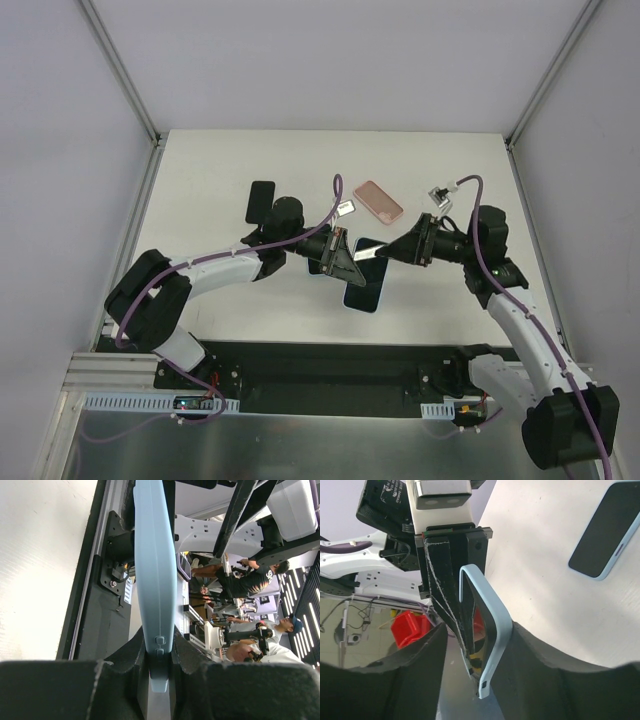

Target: Put the phone into the phone case

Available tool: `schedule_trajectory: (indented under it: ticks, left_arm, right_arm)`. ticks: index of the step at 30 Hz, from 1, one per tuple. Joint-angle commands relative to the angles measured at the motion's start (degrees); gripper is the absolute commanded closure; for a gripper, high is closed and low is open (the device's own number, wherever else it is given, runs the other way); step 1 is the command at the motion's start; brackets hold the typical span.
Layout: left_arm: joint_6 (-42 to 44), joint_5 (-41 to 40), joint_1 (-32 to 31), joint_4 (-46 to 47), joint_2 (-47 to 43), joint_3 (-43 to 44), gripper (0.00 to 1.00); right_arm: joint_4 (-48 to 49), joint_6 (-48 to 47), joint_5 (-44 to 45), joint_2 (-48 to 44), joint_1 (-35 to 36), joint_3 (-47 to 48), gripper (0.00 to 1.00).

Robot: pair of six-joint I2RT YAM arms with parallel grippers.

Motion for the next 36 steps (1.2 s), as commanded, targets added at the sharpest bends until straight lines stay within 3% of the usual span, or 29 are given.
schedule_trajectory:
  ticks: [1, 2, 3, 6, 9, 12, 13, 14, 16, 18, 20, 21, 23, 27, 31, 36]
  left_arm:
    - [0.6, 2.7, -0.5, 3.9, -1.6, 2.0, 1.00]
    - [0.6, 2.6, -0.5, 4.0, -1.4, 2.1, 1.00]
    - [0.5, 2.5, -0.6, 3.9, -1.2, 2.0, 1.00]
    - [3.6, 2.0, -0.4, -2.2, -0.4, 3.1, 1.00]
    - [4.5, 2.7, -0.1, -3.2, 0.7, 2.6, 1.00]
    - [4.4, 2.9, -0.2, -3.1, 0.8, 2.8, 1.00]
    - [4.4, 2.9, -0.2, -3.0, 0.7, 2.9, 1.00]
    - [4.3, 2.9, -0.2, -3.1, 0.6, 3.1, 1.00]
    - [4.3, 2.7, -0.2, -3.1, 0.5, 3.4, 1.00]
    - [3.8, 2.2, -0.2, -3.1, 0.1, 3.9, 1.00]
    - [3.6, 0.7, -0.1, -3.1, -0.6, 4.4, 1.00]
    - [3.5, 0.0, 0.1, -3.3, -1.3, 5.2, 1.00]
    - [3.3, -3.0, 0.6, -4.7, -2.3, 6.1, 1.00]
    - [2.4, -6.0, 1.8, -5.4, -5.3, 7.6, 1.00]
    - [1.9, -8.7, 2.5, -6.1, -6.9, 8.0, 1.00]
    - [-4.5, -9.6, 2.6, 3.4, -8.0, 6.0, 1.00]
  right_arm:
    - [3.4, 0.0, -2.4, 0.1, 1.2, 1.7, 0.55]
    - [3.4, -0.3, -2.2, -0.2, 1.2, 1.5, 0.63]
    - [3.4, -0.6, -2.0, -0.7, 1.3, 1.4, 0.78]
    - [3.1, -3.3, -3.2, -1.8, 1.2, 1.6, 0.99]
    - [-2.2, -7.4, -2.9, -2.2, 1.2, 4.5, 0.97]
    - [-8.9, -10.1, -1.1, -2.4, 1.3, 7.4, 0.69]
    - [-9.0, -10.3, -1.3, -2.5, 1.3, 7.4, 0.67]
    - [-9.0, -10.3, -1.5, -2.4, 1.3, 7.3, 0.67]
    - [-9.0, -10.6, -2.0, -1.5, 1.3, 6.8, 0.87]
    - [-8.9, -10.3, -3.1, -0.6, 1.4, 6.3, 0.91]
    - [-8.9, -10.2, -3.5, -0.7, 2.3, 5.3, 0.75]
    - [-8.8, -10.4, -3.1, -1.9, 2.5, 4.5, 0.55]
    - [-8.8, -10.9, -2.4, -3.9, 3.4, 1.5, 0.34]
    - [-9.6, -10.5, -3.1, -10.3, 3.5, -2.6, 0.21]
    - [-9.9, -9.8, -3.4, -13.4, 4.1, -4.8, 0.20]
    - [-9.6, -8.8, -3.3, -14.4, 5.0, -5.2, 0.22]
